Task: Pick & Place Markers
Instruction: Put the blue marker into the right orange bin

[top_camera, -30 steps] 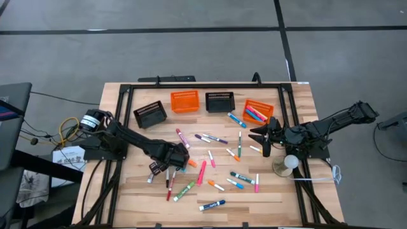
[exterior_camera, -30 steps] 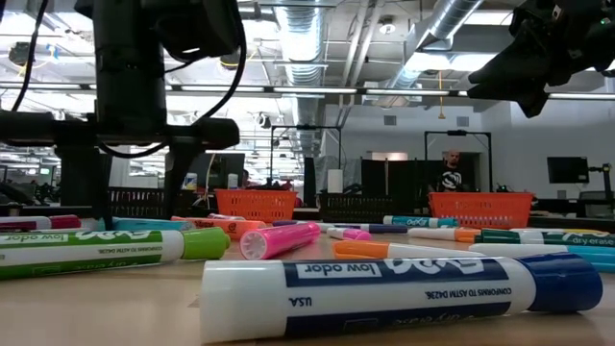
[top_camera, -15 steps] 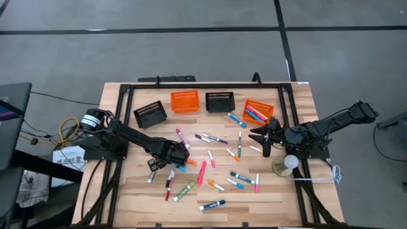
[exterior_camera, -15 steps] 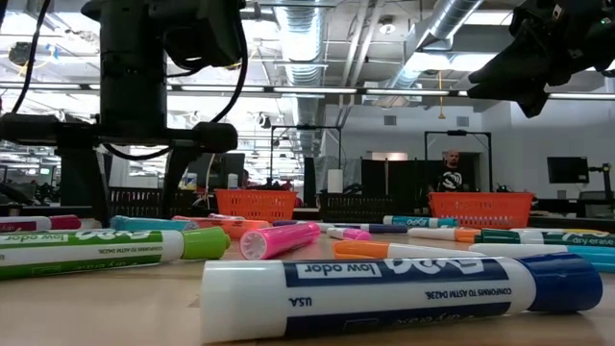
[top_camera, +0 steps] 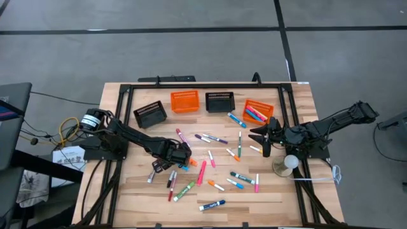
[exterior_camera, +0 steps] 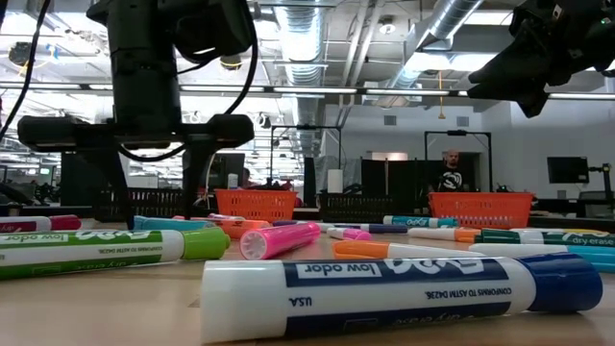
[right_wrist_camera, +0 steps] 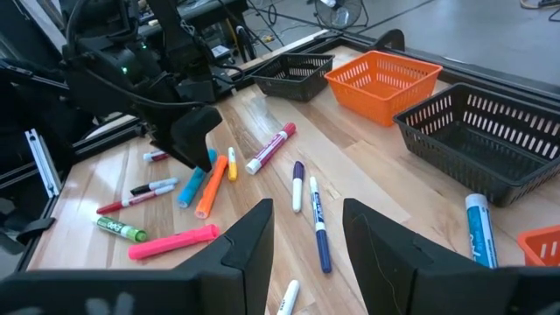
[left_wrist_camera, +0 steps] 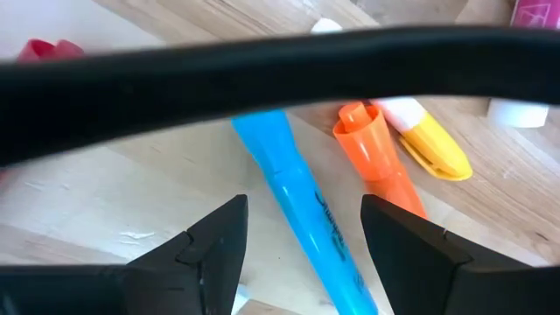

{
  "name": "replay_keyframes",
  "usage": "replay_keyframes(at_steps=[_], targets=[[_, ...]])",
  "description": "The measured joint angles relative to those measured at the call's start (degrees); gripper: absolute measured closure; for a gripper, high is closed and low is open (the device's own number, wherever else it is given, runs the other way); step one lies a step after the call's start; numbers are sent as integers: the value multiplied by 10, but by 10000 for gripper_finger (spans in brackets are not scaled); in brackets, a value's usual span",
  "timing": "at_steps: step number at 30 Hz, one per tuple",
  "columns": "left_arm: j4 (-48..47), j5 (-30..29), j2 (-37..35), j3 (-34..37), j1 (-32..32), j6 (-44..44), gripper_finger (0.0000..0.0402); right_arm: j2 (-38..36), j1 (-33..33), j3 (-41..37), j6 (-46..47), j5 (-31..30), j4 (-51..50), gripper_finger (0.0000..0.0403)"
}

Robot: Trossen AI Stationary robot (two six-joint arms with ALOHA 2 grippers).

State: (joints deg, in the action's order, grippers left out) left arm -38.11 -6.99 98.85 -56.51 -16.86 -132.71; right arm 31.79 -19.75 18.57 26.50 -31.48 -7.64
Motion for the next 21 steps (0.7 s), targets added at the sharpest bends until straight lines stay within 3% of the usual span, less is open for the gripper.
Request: replay_keyframes(at_steps=[9,16,21], targets=[[24,20,1,0,0,-7,179,0,0,0,0,-3,0,274],[29,49,46,-3,1,-10,179,0,0,0,0,-15,0,274],[28,39,47,-2,0,3,179,0,0,0,0,-15,2,274]])
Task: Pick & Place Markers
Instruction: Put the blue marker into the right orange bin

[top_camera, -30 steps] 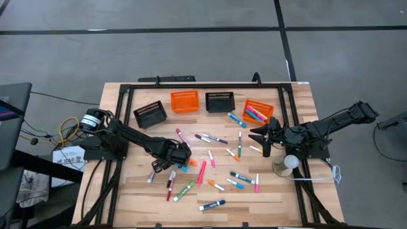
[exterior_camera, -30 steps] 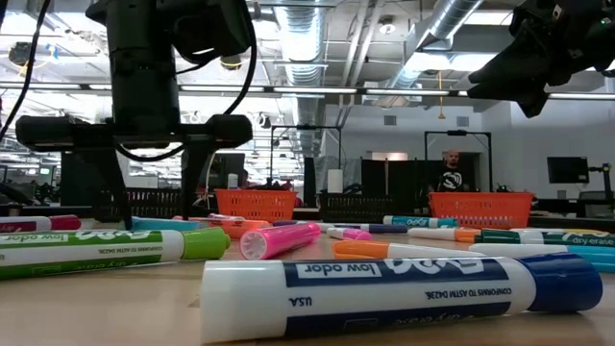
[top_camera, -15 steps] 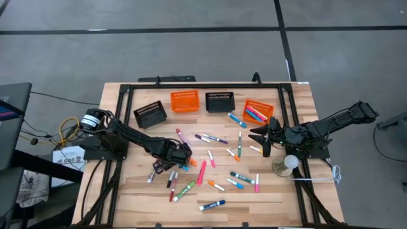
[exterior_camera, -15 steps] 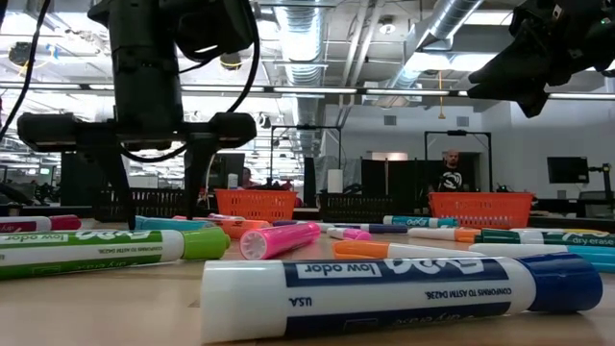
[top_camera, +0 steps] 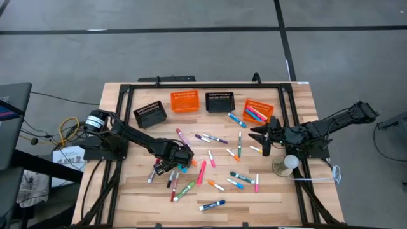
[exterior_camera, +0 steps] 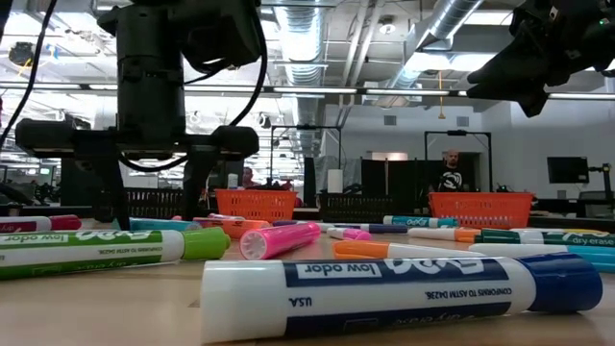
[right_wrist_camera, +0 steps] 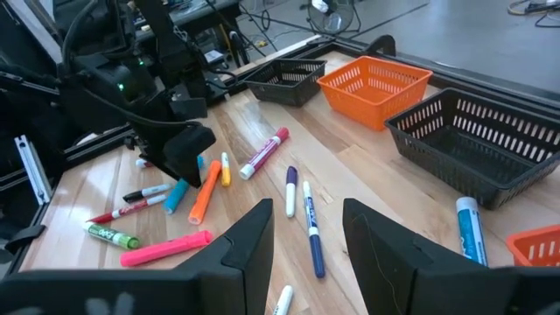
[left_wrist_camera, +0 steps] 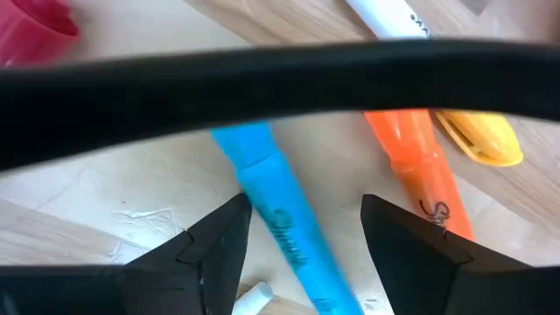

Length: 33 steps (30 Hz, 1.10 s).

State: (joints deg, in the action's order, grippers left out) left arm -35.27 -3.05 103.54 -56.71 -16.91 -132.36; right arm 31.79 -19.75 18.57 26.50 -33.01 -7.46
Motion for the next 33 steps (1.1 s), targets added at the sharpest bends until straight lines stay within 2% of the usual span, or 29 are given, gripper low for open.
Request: replay_keyframes(at_steps=[6,19,29,33], targets=[[6,-32,-9,1,-2,14,179,0,0,0,0,0,2,274],[2,-52,-7,1,-13,30,179,0,0,0,0,1,2,274],[-1,-55,-7,2,-17,31,179,0,0,0,0,2,2,274],[-5,-32,-6,2,-14,30,179,0,0,0,0,2,2,274]])
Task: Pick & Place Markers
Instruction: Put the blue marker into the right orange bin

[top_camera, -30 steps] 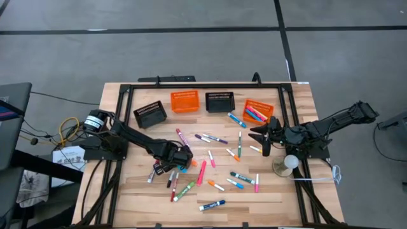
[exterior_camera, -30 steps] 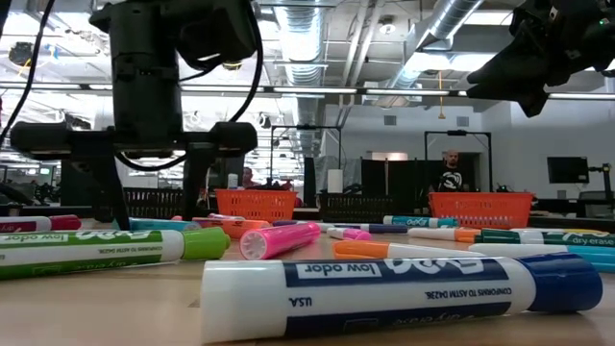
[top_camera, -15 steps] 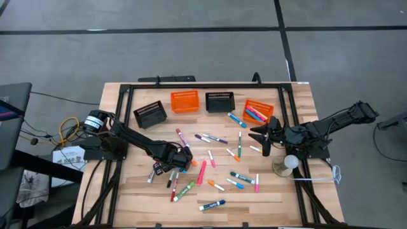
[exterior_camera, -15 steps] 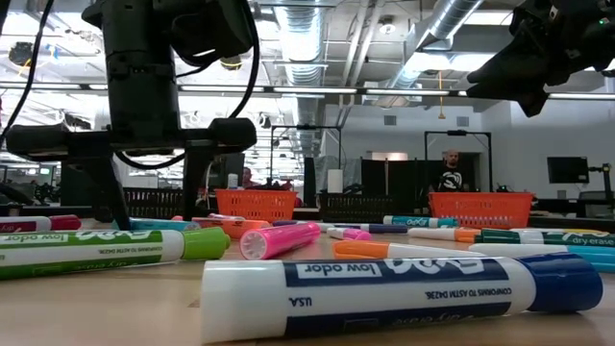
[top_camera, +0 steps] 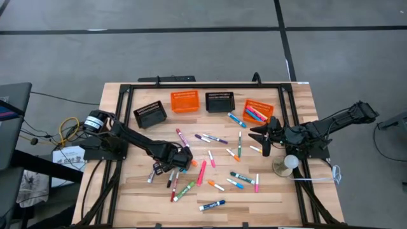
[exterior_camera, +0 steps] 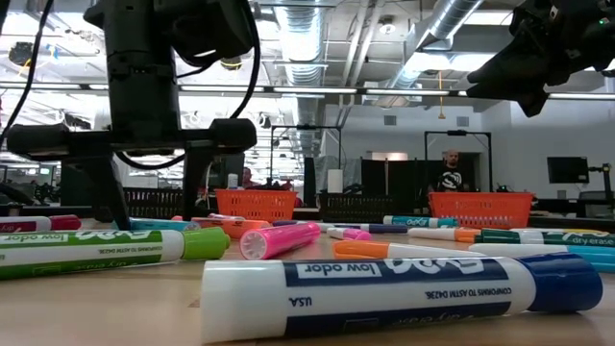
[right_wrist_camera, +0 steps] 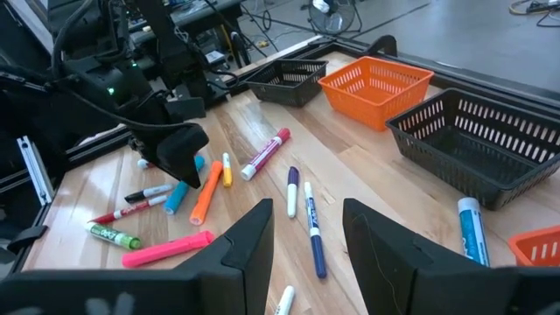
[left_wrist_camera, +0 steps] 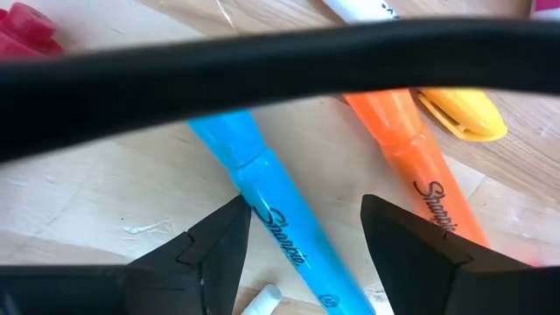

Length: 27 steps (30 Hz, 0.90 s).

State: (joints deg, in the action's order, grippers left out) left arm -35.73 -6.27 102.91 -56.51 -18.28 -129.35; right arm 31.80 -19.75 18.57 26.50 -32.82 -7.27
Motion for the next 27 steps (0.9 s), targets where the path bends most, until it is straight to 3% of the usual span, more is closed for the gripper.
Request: replay_keyframes(at_steps=[10,22,27], targets=[[-8,12,0,0,2,-4,194,0,0,0,0,0,0,274],[-30,21,0,0,3,-3,321,0,0,0,0,0,0,274],[-35,18,0,0,3,-2,337,0,0,0,0,0,0,274]])
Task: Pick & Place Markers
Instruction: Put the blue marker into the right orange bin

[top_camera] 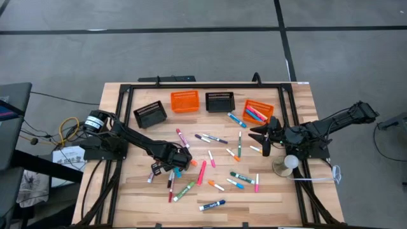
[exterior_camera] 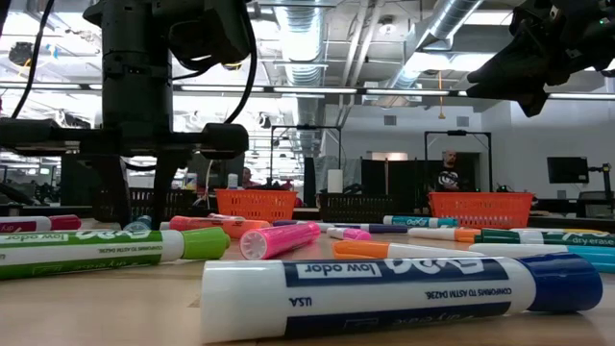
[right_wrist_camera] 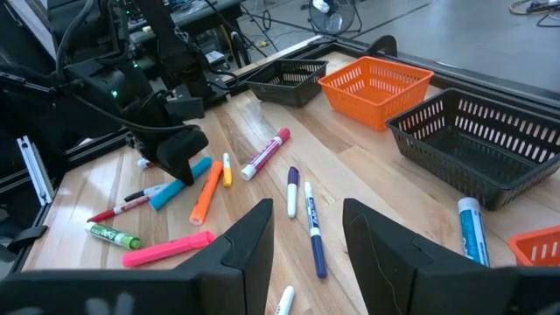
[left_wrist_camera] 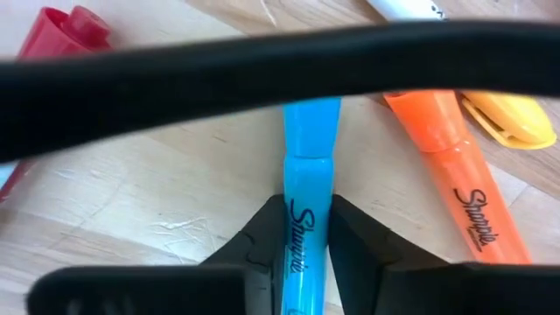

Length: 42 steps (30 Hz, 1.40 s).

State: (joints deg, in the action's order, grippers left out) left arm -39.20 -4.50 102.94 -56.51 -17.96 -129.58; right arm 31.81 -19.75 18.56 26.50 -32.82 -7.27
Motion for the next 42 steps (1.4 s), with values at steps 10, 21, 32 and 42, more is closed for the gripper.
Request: replay_keyframes(at_steps=[10,21,32,42], targets=[[-5,-17,0,0,0,1,329,0,0,0,0,5,0,274],[-42,-82,-25,4,1,12,329,0,0,0,0,5,0,274],[-95,-123,-131,3,0,30,331,0,0,0,0,5,0,274],[-37,-265,-225,2,16,214,331,0,0,0,0,4,6,274]])
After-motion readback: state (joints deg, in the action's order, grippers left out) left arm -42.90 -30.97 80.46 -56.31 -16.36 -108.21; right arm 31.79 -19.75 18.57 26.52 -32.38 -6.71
